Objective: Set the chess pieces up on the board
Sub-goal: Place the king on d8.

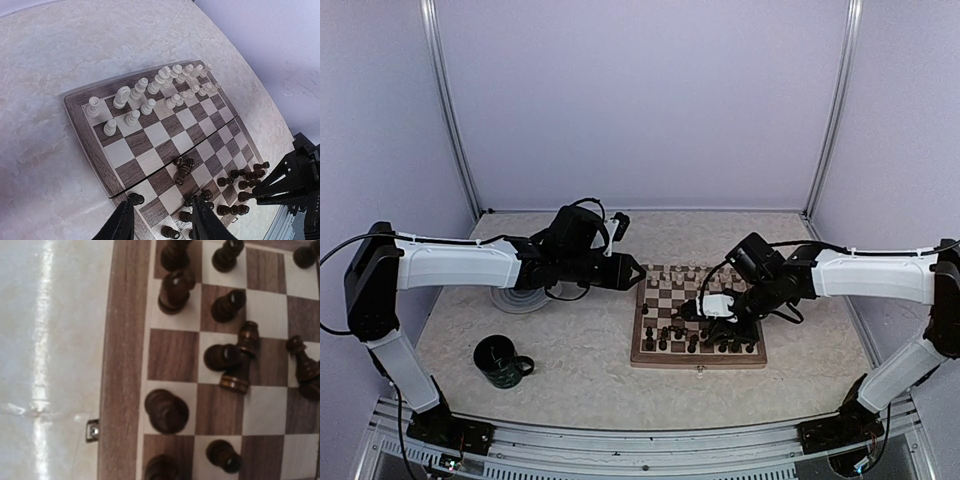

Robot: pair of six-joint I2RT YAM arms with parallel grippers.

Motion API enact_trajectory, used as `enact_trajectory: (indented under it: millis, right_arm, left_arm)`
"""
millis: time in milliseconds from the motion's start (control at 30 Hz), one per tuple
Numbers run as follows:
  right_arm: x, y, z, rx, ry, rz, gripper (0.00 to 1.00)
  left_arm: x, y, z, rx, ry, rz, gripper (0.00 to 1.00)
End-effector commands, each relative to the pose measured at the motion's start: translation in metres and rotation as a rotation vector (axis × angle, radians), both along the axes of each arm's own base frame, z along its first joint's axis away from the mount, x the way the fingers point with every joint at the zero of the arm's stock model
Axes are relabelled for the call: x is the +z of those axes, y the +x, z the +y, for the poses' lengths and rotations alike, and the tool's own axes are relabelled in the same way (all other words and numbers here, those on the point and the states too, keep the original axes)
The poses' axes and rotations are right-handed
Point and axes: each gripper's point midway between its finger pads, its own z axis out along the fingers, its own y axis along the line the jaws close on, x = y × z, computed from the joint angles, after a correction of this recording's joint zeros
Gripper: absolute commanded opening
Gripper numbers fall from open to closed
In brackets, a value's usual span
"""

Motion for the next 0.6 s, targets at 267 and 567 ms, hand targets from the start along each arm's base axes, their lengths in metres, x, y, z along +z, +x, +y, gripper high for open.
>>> enact_trajectory:
  millis: [267, 567]
  right_arm:
    - [-0.023, 0.001, -0.001, -0.012, -0.031, 0.042, 0.08]
    - [-0.029, 0.001, -0.002, -0.018, -0.047, 0.053, 0.18]
  left_arm:
    - [0.004, 0.004, -0.001, -0.006, -0.006, -0.015, 0.41]
    - [0.003, 0.004, -0.002, -0.008, -0.009, -0.01, 0.41]
